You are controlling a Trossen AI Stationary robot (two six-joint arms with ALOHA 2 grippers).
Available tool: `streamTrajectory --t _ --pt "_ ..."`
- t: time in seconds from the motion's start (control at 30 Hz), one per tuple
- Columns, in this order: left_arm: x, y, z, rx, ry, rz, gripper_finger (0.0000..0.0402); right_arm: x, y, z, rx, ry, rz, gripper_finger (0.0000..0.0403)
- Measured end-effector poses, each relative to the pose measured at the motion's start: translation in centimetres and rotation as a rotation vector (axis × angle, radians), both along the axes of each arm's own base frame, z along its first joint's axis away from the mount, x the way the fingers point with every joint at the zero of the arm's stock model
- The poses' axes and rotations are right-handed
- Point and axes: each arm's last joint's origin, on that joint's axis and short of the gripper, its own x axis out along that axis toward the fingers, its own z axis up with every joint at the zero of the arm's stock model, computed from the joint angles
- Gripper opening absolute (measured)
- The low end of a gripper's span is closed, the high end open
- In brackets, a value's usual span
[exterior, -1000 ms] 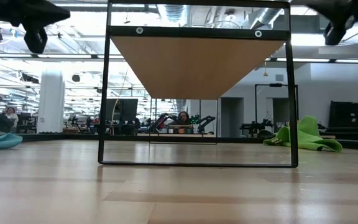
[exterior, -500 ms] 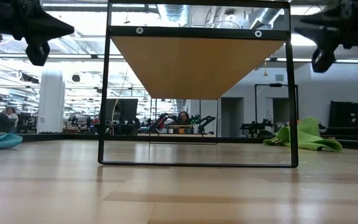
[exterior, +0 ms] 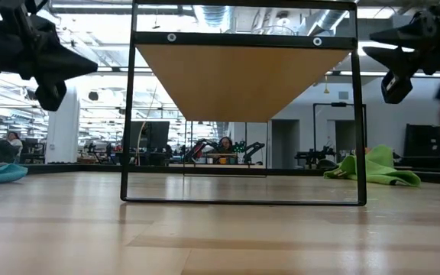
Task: Stack small to large cups/mugs on shelf
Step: Return to Home Position
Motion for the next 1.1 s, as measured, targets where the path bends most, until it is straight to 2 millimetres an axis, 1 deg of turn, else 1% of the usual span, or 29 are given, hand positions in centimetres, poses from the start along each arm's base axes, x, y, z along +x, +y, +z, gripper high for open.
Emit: streamTrajectory --t 0.2,0.37,1.1 --pt "-0.01 -0.15 -0.09 0.089 0.035 0.029 0.0 0.02 0.1 -0.26 -0.009 0.026 0.004 0.0116" --pt "-0.04 -0.16 -0.08 0.097 0.037 0.041 0.0 0.04 -0.04 -0.51 -0.013 0.053 -0.046 0.0116" --pt "-0.05 -0.13 -0.13 0.073 0.037 0.052 0.0 0.06 -0.04 -0.54 -0.013 0.053 -0.045 0.0116"
